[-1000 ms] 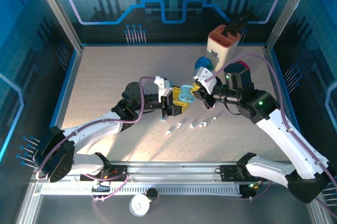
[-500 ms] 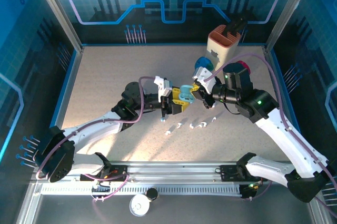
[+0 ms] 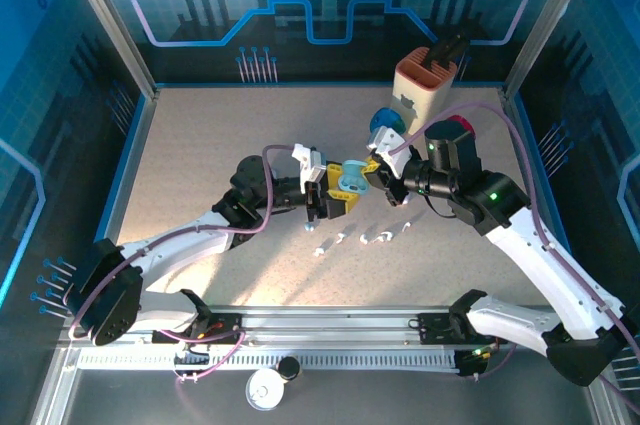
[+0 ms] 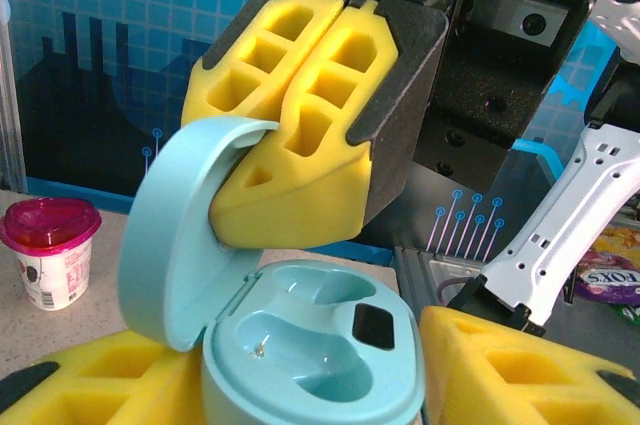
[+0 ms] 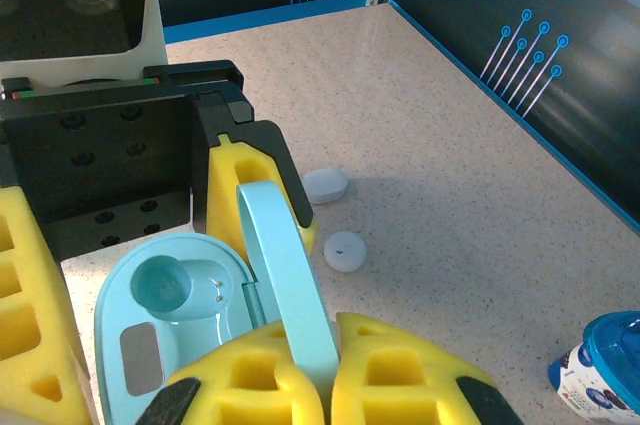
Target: Insert the wireless bluetooth earbuds into the charging case
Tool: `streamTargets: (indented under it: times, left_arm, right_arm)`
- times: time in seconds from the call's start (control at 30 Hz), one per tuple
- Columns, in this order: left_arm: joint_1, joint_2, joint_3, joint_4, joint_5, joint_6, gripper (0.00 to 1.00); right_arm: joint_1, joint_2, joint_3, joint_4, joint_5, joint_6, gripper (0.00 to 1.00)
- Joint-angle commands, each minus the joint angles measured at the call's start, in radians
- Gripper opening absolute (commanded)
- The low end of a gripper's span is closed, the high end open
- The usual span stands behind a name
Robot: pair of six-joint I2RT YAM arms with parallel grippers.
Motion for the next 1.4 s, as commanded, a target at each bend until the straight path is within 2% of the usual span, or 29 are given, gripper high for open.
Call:
streamTargets:
  times: [0.0,0.1,0.27,0.6,1.13,1.23,1.3,1.37]
  left_arm:
    - [-0.002,0.010,-0.015,0.037,-0.005,0.010,0.58]
    - [-0.003,0.007,-0.016,0.036,0.003,0.018,0.67]
    - [-0.002,0.002,-0.020,0.034,0.008,0.028,0.67]
    - [-0.003,0.010,-0.005,0.035,0.007,0.021,0.50]
    - [-0.003,0.010,-0.007,0.049,0.011,0.008,0.37]
    - [-0.003,0.010,-0.010,0.057,0.008,0.005,0.38]
    - [-0.002,0.009,-0.014,0.059,0.005,0.006,0.49]
    - [-0.003,0.009,-0.015,0.060,0.004,0.007,0.52]
  right_arm:
    - [0.009,-0.023,-0.011,0.037,0.002,0.017,0.00]
    - [0.006,-0.022,-0.008,0.033,0.002,0.023,0.00]
    - [-0.005,-0.021,-0.008,0.044,-0.004,0.039,0.00]
    - [-0.009,-0.013,-0.011,0.037,-0.020,0.032,0.00]
    - [-0.009,-0.007,-0.016,0.020,-0.037,0.025,0.00]
    - [-0.009,-0.009,-0.016,0.020,-0.035,0.027,0.00]
    - [-0.009,-0.010,-0.016,0.022,-0.037,0.028,0.00]
    - [-0.009,-0.011,-0.016,0.020,-0.038,0.028,0.00]
